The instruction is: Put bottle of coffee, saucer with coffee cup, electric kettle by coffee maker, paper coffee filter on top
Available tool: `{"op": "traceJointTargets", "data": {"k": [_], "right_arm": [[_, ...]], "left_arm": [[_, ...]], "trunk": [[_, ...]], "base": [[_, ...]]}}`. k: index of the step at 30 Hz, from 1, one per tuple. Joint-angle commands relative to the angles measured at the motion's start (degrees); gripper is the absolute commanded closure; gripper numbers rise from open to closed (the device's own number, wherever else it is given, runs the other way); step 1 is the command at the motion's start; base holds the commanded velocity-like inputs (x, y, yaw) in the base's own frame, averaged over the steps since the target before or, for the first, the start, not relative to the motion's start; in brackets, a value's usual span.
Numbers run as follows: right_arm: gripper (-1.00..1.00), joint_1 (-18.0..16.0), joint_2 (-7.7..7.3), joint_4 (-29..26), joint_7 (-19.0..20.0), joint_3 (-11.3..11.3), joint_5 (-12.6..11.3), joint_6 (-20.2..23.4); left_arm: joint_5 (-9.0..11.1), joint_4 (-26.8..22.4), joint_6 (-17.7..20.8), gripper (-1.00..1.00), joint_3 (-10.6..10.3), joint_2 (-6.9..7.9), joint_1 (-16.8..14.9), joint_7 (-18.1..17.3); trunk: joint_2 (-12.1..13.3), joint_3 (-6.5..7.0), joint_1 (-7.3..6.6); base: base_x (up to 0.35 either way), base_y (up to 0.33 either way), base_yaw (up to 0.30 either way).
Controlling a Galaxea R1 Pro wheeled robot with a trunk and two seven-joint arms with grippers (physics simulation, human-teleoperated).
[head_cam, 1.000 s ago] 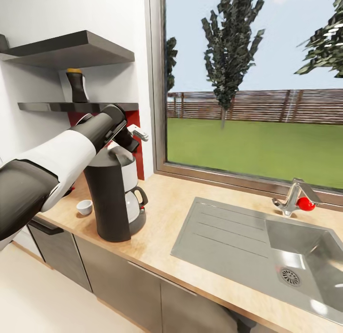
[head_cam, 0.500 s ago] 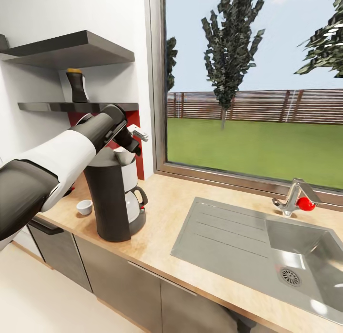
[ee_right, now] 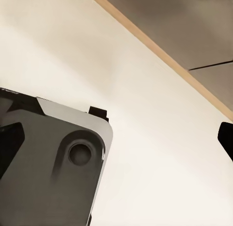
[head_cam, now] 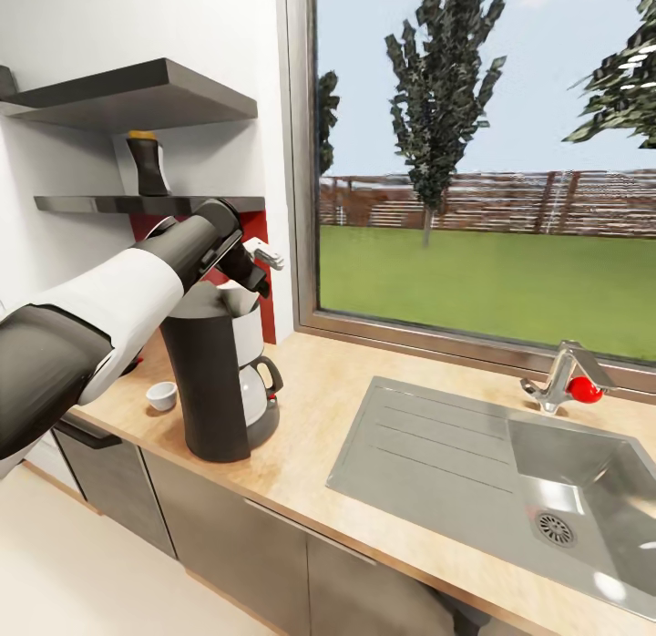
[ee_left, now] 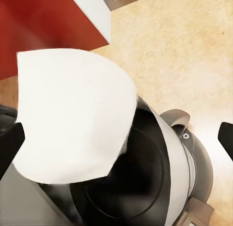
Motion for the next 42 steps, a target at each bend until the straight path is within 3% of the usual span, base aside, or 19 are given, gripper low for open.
{"op": "traceJointTargets", "data": {"k": [1, 14, 18, 19, 20, 22, 23, 27, 30, 31, 32, 35, 37, 38, 42], "right_arm": [[-1.0, -0.04, -0.02, 0.01, -0.02, 0.02, 0.56, -0.13], [-1.0, -0.04, -0.02, 0.01, -0.02, 0.02, 0.56, -0.3], [-1.0, -0.04, -0.02, 0.01, -0.02, 0.02, 0.56, -0.3], [-1.0, -0.04, -0.02, 0.01, -0.02, 0.02, 0.56, -0.3], [-1.0, -0.04, -0.02, 0.01, -0.02, 0.02, 0.55, -0.3], [-1.0, -0.04, -0.02, 0.01, -0.02, 0.02, 0.55, -0.3], [-1.0, -0.04, -0.02, 0.01, -0.02, 0.02, 0.56, -0.3], [-1.0, -0.05, -0.02, 0.01, -0.02, 0.02, 0.54, -0.3], [-1.0, -0.04, -0.02, 0.01, -0.02, 0.02, 0.55, -0.3], [-1.0, -0.04, -0.02, 0.01, -0.02, 0.02, 0.56, -0.3], [-1.0, -0.04, -0.02, 0.01, -0.02, 0.02, 0.56, -0.3], [-1.0, -0.04, -0.02, 0.01, -0.02, 0.02, 0.56, -0.3], [-1.0, -0.04, -0.08, 0.01, 0.01, 0.02, 0.56, -0.3], [-1.0, -0.04, -0.32, -0.04, 0.08, 0.02, 0.56, -0.3], [-1.0, -0.04, -0.41, -0.06, 0.13, -0.03, 0.56, -0.3]], "left_arm": [[-0.61, -0.04, 0.05, -1.0, -0.1, 0.0, -0.06, -0.55], [-0.48, -0.71, 0.12, -1.0, 0.68, 0.0, -0.06, -0.63], [-0.26, -0.87, 0.1, -1.0, 2.3, 0.07, -0.06, -0.67], [-0.14, -1.5, 0.03, -1.0, 6.56, 0.08, -0.06, -0.71], [-0.12, -2.46, 0.0, -1.0, 9.01, 0.1, -0.06, -0.73], [-0.07, -3.64, 0.01, -1.0, 11.59, 0.23, -0.06, -0.76], [0.04, -4.59, -0.01, -1.0, 14.21, 0.34, -0.06, -0.83], [0.34, -5.46, -0.02, -1.0, 18.54, 0.43, -0.06, -1.48], [1.86, -5.6, -0.1, -1.0, 20.18, 0.29, -0.06, -5.48], [3.0, -5.64, -0.19, -1.0, 20.82, 0.22, -0.06, -9.29], [4.1, -5.61, -0.35, -1.0, 21.28, 0.14, -0.02, -15.61], [4.95, -5.59, -1.44, -1.0, 21.65, 0.04, 0.13, -23.56], [5.16, -5.57, -2.27, -1.0, 21.67, 0.0, 0.26, -25.23], [5.3, -4.54, -3.59, -1.0, 21.69, -0.04, 2.34, -30.51], [5.3, -3.86, -9.16, -1.0, 21.68, 0.06, 5.76, -36.84]], "trunk": [[-0.07, -0.05, 0.01], [-0.07, 0.99, 0.01], [-0.07, 1.33, 0.01], [-0.07, 1.42, 0.01], [-0.07, 1.51, 0.01], [-0.07, 1.68, 0.01], [-0.07, 1.77, 0.01], [-0.07, 2.12, 0.01], [-0.07, 2.38, 0.01], [-0.07, 2.47, 0.01], [-0.07, 2.54, 0.01], [-0.07, 2.65, 0.01], [-0.07, 2.67, 0.01], [-0.07, 2.67, 0.01], [-0.07, 2.68, 0.01]], "base": [[0.0, 0.0, 0.0], [0.0, 0.0, 0.0], [0.0, 0.0, 0.0], [0.0, 0.0, 0.0], [0.0, 0.0, 0.0], [0.0, 0.0, 0.0], [0.0, 0.0, 0.0], [0.0, 0.0, 0.0], [0.0, 0.0, 0.0], [0.0, 0.0, 0.0], [0.0, 0.0, 0.0], [-0.064, 0.0, 0.0], [-0.22, 0.0, 0.0], [-0.092, 0.0, 0.0], [-0.05, 0.0, 0.0]]}}
